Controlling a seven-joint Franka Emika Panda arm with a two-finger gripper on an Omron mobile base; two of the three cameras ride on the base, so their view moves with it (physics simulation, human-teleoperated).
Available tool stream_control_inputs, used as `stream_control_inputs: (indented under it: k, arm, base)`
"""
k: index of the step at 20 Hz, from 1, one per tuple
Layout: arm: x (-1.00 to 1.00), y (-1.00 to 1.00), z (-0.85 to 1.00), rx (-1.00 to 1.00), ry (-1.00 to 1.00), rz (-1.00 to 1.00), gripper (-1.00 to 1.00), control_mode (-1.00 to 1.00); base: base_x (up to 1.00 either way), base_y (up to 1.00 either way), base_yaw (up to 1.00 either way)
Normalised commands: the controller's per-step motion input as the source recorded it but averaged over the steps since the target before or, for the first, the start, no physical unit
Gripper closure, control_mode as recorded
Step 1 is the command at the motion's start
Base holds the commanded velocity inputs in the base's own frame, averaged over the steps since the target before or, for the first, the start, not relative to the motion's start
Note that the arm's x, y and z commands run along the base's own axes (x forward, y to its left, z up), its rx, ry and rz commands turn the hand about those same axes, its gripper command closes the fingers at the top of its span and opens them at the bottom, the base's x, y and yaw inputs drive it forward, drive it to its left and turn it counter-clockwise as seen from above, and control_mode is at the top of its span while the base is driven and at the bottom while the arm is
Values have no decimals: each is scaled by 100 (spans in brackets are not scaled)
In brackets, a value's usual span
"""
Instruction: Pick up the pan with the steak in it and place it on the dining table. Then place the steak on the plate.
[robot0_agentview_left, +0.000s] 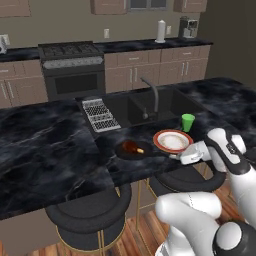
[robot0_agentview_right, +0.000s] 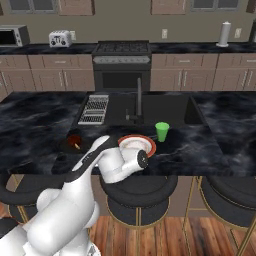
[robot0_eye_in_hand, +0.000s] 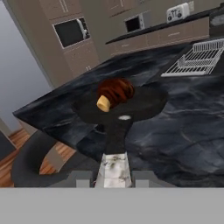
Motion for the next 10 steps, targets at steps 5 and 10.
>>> stream_control_inputs:
  k: [5, 10]
  arm:
    - [15, -23, -26, 0, 0, -6, 100, -100]
    - [3, -6, -13, 0, 0, -2, 100, -100]
  base:
    - [0, 0, 0]
    - [0, 0, 0]
